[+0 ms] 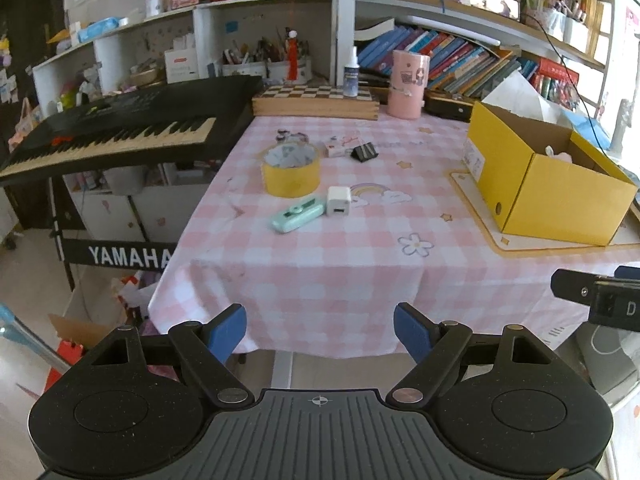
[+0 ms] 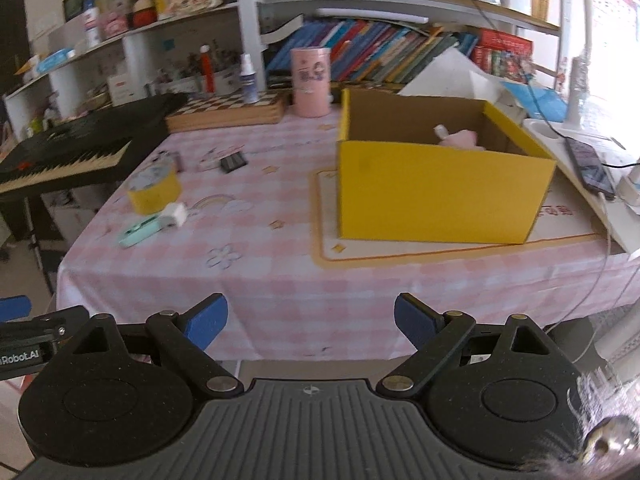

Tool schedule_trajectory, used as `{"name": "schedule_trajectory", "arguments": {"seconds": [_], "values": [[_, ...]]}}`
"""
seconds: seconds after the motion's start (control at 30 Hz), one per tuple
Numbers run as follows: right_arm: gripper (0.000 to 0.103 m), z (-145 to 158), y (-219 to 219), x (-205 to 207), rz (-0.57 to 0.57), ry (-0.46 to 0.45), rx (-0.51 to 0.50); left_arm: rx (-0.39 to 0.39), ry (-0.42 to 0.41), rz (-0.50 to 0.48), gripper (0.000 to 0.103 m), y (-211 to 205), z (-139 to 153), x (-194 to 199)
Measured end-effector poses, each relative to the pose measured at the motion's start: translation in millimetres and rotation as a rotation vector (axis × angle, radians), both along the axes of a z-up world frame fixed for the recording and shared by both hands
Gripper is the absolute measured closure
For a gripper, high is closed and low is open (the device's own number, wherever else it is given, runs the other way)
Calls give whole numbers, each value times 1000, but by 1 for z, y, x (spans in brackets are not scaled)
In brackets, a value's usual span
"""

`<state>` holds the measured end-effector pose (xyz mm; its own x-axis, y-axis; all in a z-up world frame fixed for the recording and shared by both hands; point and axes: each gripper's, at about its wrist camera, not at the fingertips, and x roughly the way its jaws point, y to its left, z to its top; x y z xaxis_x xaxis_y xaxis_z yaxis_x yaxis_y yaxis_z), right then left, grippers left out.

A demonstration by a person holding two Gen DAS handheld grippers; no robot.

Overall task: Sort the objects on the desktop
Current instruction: 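Withdraw both grippers from the box back toward the remaining objects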

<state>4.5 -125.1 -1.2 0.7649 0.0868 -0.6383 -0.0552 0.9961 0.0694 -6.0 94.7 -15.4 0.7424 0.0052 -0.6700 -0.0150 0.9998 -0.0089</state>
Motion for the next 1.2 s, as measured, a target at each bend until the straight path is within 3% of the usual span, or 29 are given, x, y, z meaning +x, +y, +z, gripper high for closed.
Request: {"name": "schedule_trajectory", "arguments": {"seconds": [0.7, 1.03, 1.2], "values": [[19, 7, 69, 3, 215, -6, -44, -41, -58, 107, 20, 48, 6, -9], [47, 1, 80, 41, 274, 4, -50, -48, -50, 87, 20, 45, -3, 22], [49, -6, 90, 80, 329, 37, -30, -36, -30, 110, 21, 49, -9, 52]]}}
